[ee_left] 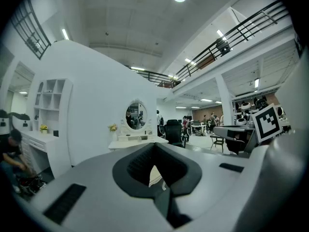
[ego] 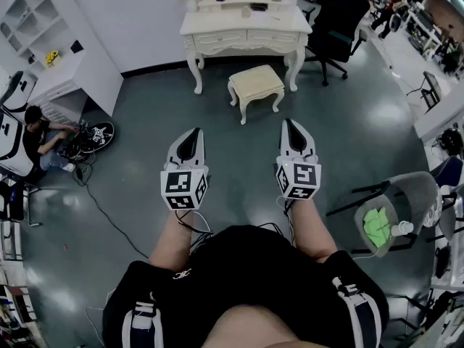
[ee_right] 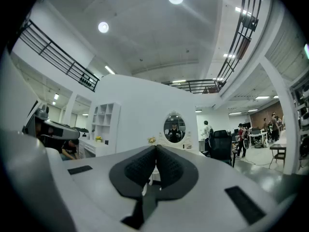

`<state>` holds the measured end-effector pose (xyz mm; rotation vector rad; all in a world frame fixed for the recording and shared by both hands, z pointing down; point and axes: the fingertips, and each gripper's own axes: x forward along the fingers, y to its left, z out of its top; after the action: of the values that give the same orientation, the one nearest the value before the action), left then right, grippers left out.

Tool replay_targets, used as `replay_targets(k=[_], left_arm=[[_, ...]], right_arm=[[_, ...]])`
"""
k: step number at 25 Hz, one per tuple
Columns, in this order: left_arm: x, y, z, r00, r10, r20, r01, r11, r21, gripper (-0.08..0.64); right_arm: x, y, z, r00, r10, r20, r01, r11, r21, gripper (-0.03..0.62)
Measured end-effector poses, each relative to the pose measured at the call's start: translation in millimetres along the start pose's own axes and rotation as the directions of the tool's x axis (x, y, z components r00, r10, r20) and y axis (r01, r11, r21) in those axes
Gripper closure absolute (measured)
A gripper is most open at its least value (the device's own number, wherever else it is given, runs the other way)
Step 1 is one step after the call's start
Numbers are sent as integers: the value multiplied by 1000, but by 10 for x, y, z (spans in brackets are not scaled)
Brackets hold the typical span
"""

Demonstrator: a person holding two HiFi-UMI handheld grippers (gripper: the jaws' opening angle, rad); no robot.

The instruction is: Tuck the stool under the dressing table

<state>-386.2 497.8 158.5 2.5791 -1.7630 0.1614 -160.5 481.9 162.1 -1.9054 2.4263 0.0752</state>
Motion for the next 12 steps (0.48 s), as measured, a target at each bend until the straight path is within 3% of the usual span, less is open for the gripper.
replay_targets(k=[12], left_arm=[[332, -488, 33, 1000, -21, 1, 21, 1000, -12, 543]], right_arm=[[19, -464, -25, 999, 35, 9, -36, 999, 15, 577]])
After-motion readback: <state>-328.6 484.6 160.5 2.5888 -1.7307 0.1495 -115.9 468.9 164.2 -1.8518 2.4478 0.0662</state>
